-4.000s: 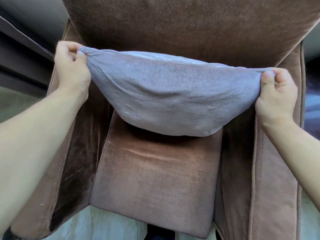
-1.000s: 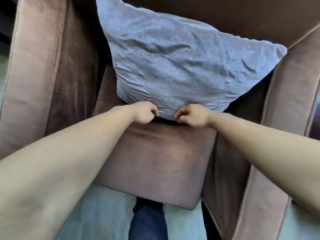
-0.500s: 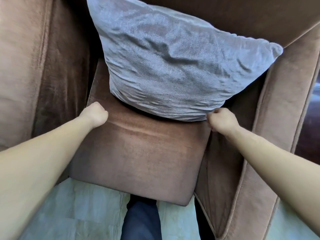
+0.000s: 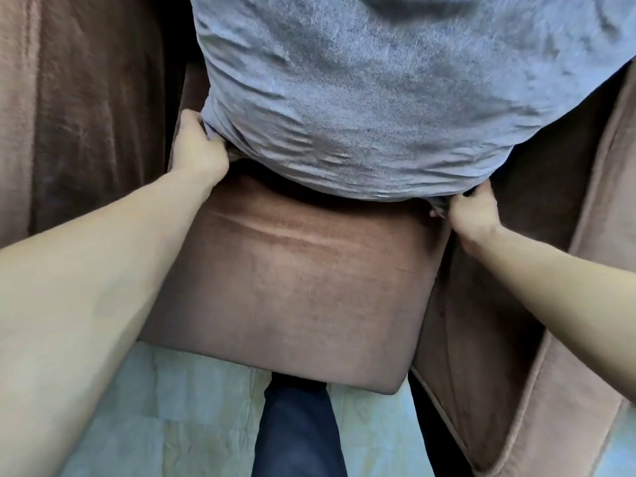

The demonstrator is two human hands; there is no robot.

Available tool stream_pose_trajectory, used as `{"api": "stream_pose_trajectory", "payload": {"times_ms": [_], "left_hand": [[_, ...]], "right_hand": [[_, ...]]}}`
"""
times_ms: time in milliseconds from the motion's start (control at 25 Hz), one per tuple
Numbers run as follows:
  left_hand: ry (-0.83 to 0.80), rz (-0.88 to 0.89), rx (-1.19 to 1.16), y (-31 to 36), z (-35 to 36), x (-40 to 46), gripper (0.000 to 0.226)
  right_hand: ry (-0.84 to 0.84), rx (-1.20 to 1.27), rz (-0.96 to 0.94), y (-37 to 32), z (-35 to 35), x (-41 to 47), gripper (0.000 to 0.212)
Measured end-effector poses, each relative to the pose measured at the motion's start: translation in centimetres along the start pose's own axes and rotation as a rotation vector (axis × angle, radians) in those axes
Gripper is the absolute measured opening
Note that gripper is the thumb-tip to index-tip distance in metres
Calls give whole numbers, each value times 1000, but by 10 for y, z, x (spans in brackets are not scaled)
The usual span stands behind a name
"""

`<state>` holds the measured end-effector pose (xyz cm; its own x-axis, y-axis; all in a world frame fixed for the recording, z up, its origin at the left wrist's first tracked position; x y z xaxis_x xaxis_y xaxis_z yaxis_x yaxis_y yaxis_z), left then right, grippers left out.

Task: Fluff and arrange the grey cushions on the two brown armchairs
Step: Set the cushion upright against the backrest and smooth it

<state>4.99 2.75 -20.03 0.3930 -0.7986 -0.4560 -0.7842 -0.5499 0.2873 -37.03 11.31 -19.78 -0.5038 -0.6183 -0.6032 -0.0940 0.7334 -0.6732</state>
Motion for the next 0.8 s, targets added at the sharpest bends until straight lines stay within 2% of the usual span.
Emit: {"api": "stream_pose_trajectory", "payload": {"times_ms": [80, 160, 200, 240, 280, 360, 400, 480, 560, 640, 680, 720, 800], "left_hand": [[0, -26, 81, -6, -2, -2, 22], [-109, -133, 109, -13, 10, -10, 18], [-155, -188, 89, -20, 15, -13, 14], [-184, -218, 70, -27, 21, -13, 15], [-177, -223, 41, -34, 27, -10, 22], [-163, -200, -18, -51, 41, 6, 45], [-178, -175, -42, -54, 44, 10, 54], [-226, -104, -93, -38, 32, -2, 50], [-195, -83, -74, -29, 22, -11, 33], [-168, -93, -45, -27, 20, -14, 27], [-166, -109, -47, -28, 23, -12, 27], [-172, -153, -75, -29, 25, -12, 24], [-140, -195, -122, -35, 28, -10, 17]], "right_hand": [[25, -12, 78, -3, 9, -7, 35], [6, -90, 303, 5, 11, -17, 22], [-13, -152, 412, 9, 12, -18, 23], [-36, -310, 435, 6, 12, -21, 31], [-110, -561, 377, -3, 15, -25, 38], [-408, -1078, 176, -30, 37, -50, 36], [-590, -1251, 51, -43, 56, -69, 34], [-878, -1320, -327, -70, 104, -106, 28], [-1046, -1212, -904, -106, 169, -140, 22], [-1020, -1054, -1545, -142, 231, -160, 26], [-912, -1098, -1746, -156, 258, -160, 30], [-817, -1273, -1791, -172, 278, -153, 34], [-589, -1717, -1671, -211, 297, -126, 49]]}}
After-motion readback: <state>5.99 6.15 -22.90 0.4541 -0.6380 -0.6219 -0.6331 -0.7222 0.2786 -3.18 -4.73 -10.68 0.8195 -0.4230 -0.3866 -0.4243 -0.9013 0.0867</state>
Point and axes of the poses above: each hand's wrist, its own x-axis towards the middle knuckle, its own z-axis out of the palm, y = z × x, the point moved 3 cm from there along x, towards the middle knuckle, and after that the axes turned 14 degrees about x, right-handed, at the moved point
